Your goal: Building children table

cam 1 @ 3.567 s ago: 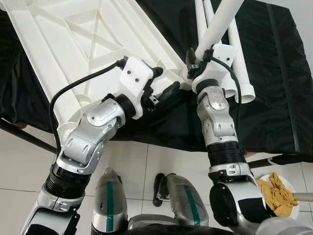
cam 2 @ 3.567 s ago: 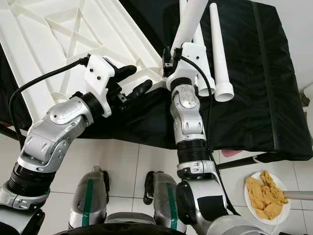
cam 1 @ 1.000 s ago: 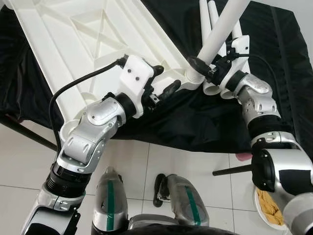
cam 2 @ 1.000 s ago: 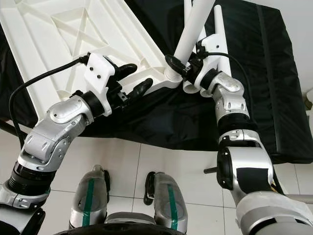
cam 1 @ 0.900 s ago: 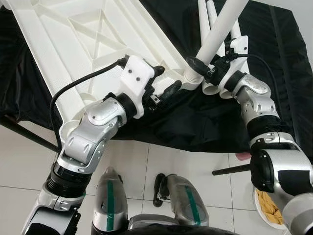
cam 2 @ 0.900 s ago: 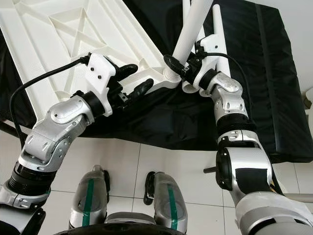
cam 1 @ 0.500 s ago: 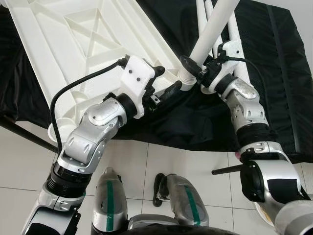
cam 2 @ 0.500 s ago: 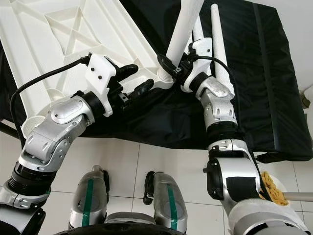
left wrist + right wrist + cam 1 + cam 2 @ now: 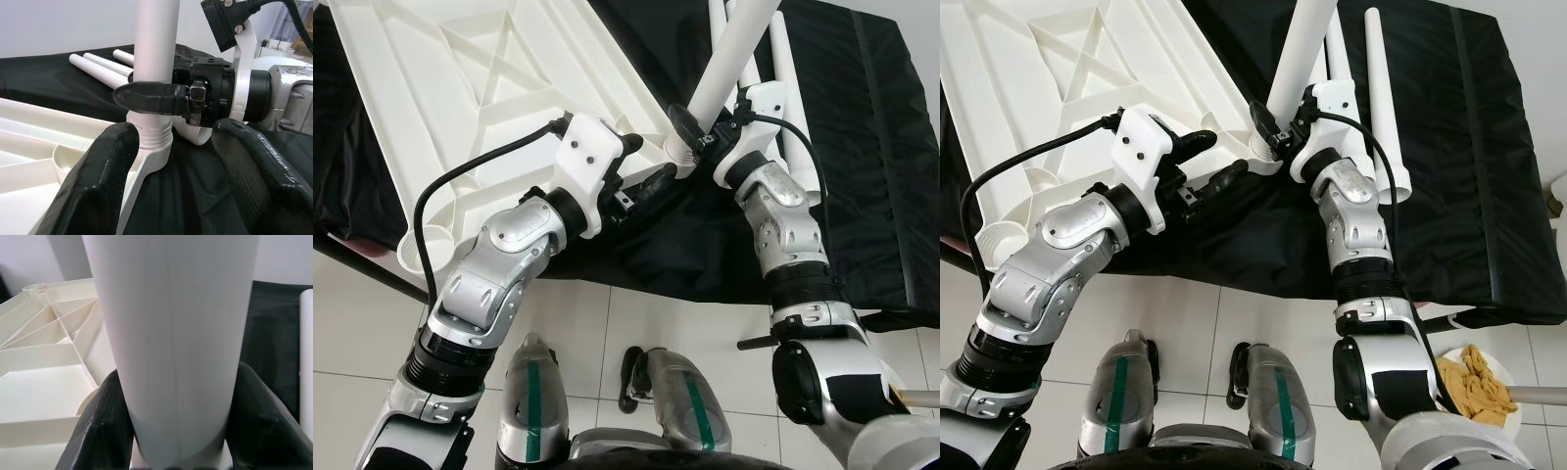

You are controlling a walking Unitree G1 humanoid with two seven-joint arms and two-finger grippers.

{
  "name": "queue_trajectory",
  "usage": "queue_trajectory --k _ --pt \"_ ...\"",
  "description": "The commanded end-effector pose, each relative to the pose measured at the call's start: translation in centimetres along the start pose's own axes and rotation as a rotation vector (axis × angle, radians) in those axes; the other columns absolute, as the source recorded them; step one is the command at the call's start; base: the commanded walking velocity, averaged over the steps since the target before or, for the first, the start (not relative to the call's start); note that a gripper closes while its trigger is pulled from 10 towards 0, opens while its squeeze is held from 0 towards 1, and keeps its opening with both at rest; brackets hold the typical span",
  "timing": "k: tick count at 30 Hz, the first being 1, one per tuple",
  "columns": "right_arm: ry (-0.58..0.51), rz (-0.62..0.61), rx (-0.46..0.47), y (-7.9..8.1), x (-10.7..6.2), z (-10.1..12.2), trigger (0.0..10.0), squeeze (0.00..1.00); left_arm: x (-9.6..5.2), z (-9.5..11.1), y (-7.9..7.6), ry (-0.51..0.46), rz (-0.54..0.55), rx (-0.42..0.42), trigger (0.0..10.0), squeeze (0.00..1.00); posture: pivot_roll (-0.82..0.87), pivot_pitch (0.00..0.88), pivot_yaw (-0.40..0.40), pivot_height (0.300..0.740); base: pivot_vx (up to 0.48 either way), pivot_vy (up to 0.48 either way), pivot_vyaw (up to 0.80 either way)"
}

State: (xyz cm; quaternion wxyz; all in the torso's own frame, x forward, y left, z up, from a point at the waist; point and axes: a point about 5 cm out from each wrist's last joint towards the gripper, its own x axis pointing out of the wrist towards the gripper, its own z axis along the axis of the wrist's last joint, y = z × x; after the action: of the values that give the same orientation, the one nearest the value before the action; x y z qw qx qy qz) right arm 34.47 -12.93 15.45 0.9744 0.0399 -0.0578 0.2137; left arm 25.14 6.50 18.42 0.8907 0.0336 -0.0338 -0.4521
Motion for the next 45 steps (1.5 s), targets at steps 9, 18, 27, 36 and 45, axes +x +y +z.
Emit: queue_trajectory --k 9,18,27,36,45 --pt "-0.054 -0.381 0.024 -0.6 -0.7 1.0 10.0 0.00 0.0 0.0 -0.4 0.006 -0.036 -0.008 10.0 0.00 0.11 0.063 -0.094 0.740 0.000 0.000 0.00" --pt "-0.007 -0.600 0.008 -0.7 -2.1 -0.1 10.0 0.00 0.0 0.0 -0.5 0.003 -0.034 -0.007 10.0 0.00 0.11 0.064 -0.096 0.740 0.000 0.000 0.00" --pt "0.042 -0.547 0.012 0.6 -1.9 -0.6 10.0 0.00 0.1 0.1 -0.4 0.001 -0.034 -0.007 10.0 0.00 0.11 0.067 -0.096 0.740 0.000 0.000 0.00" --pt "0.051 -0.460 0.028 1.9 -2.0 -0.8 10.0 1.00 0.1 0.1 -0.4 0.001 -0.034 -0.009 10.0 0.00 0.11 0.066 -0.097 0.740 0.000 0.000 0.00" --pt "0.028 -0.386 0.023 1.6 -2.1 -0.5 10.0 1.00 0.2 0.0 -0.4 -0.003 -0.035 -0.010 10.0 0.00 0.11 0.054 -0.104 0.740 0.000 0.000 0.00"
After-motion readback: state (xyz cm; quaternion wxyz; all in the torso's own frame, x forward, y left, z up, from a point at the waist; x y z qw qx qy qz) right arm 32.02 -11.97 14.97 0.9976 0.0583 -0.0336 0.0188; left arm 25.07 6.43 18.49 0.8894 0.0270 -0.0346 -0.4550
